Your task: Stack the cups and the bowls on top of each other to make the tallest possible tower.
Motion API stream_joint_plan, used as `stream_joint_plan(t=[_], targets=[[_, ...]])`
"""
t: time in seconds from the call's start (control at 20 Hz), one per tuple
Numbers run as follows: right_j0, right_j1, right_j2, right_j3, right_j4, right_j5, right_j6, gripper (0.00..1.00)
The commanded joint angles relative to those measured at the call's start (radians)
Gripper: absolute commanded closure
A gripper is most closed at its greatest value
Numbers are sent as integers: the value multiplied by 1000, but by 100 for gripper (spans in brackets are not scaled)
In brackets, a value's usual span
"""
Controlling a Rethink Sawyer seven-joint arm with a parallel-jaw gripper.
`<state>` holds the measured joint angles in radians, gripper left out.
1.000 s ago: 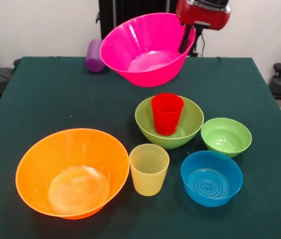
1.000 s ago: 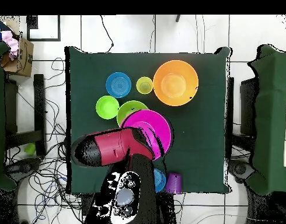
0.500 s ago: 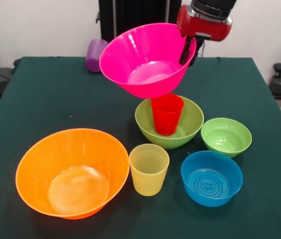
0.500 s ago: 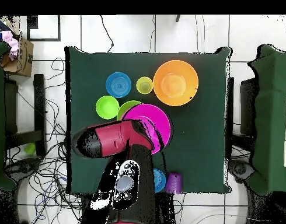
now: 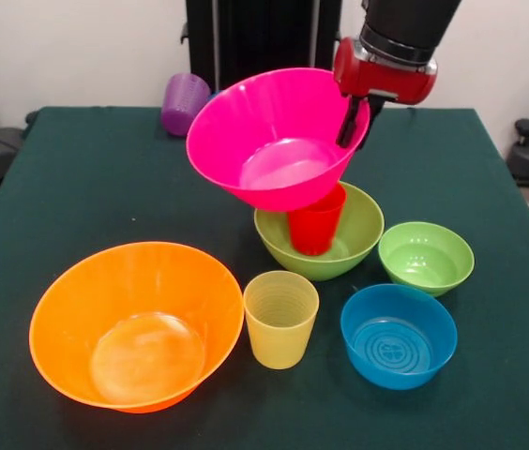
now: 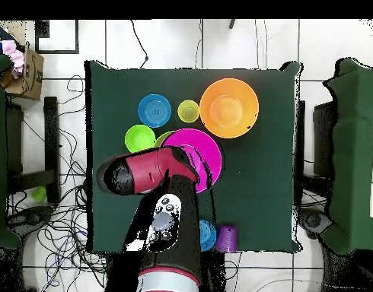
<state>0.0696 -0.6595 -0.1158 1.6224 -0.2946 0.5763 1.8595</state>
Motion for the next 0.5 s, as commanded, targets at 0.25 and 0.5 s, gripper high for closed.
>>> stream_joint_plan(t=[0.25,0.5], targets=[[43,154,8,-132,-28,-26,139,100],[71,185,-17,-142,-10,-38,164,100]])
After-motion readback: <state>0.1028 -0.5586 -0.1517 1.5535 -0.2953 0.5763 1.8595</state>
